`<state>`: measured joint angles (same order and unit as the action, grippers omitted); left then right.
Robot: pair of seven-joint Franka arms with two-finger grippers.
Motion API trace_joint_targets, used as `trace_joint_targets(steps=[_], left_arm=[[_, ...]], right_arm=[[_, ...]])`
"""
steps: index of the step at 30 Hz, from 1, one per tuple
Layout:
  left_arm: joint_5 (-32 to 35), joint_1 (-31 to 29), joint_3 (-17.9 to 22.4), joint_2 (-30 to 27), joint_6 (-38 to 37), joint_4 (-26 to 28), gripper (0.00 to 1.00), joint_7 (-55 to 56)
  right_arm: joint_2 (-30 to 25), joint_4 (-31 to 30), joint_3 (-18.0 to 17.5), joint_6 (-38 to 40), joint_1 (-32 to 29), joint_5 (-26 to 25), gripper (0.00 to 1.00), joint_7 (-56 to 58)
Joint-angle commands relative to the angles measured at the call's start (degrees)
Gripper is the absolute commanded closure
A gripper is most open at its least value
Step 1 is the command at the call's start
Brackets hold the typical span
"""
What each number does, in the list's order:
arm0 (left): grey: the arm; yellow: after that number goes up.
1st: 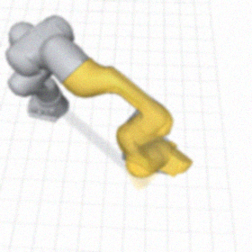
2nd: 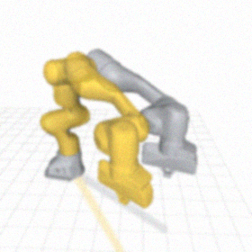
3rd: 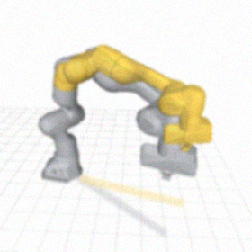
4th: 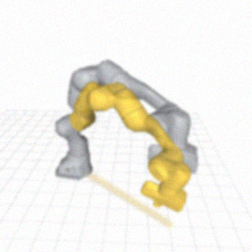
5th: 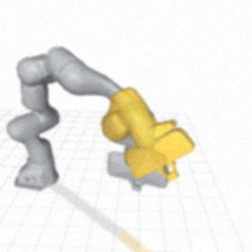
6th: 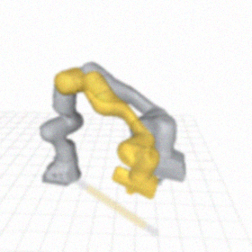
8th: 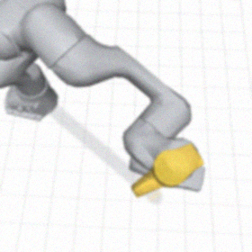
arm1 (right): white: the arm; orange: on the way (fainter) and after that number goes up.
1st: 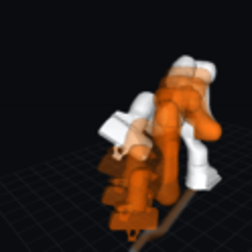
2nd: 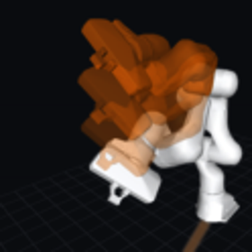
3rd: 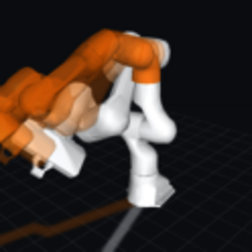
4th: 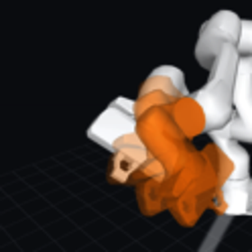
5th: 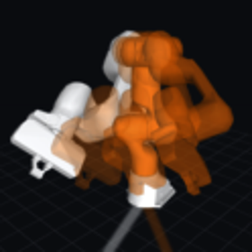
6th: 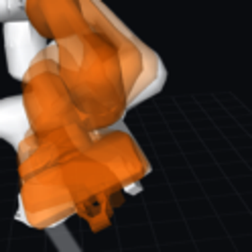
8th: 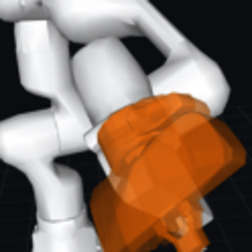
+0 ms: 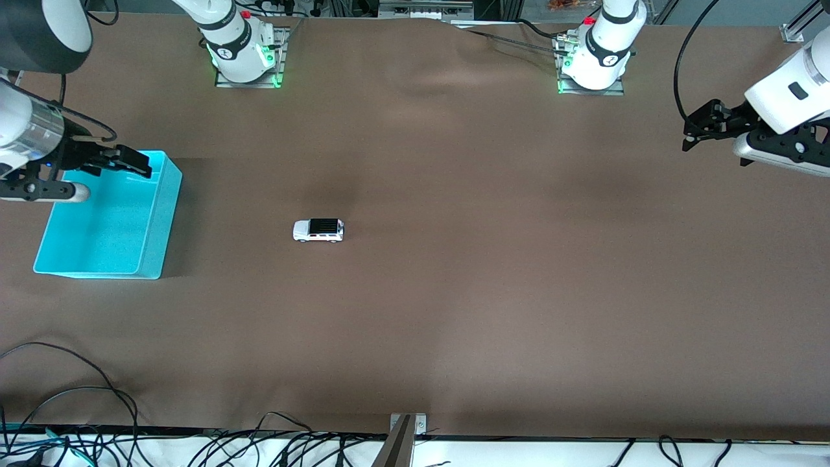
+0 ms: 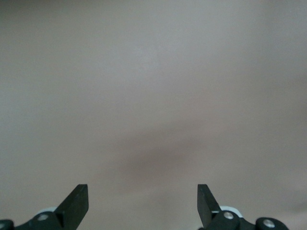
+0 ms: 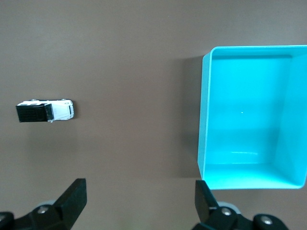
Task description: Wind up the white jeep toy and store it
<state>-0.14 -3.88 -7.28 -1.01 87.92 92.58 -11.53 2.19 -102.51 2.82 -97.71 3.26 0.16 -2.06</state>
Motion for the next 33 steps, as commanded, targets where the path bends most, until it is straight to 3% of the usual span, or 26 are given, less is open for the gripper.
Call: trace_joint_targets(steps=[1, 22, 33], left_arm=[[0.2, -0.2, -0.7, 1.1, -2.3, -2.7, 0.00, 0.6], [-0.3, -0.7, -0.5, 2.3, -2.1, -5.3, 0.00, 0.4], [-0.7, -0.7, -0.4, 3.2, -2.1, -5.7, 0.00, 0.5]], right_arm=[[-2.7, -8.2, -0.2, -6.3, 0.2, -0.5, 0.00, -0.3], [-0.3, -24.3, -3.3, -28.9, 0.3, -0.3, 0.00, -1.3], [3.0, -25.7, -7.0, -35.2, 0.3, 0.1, 0.00, -26.4]])
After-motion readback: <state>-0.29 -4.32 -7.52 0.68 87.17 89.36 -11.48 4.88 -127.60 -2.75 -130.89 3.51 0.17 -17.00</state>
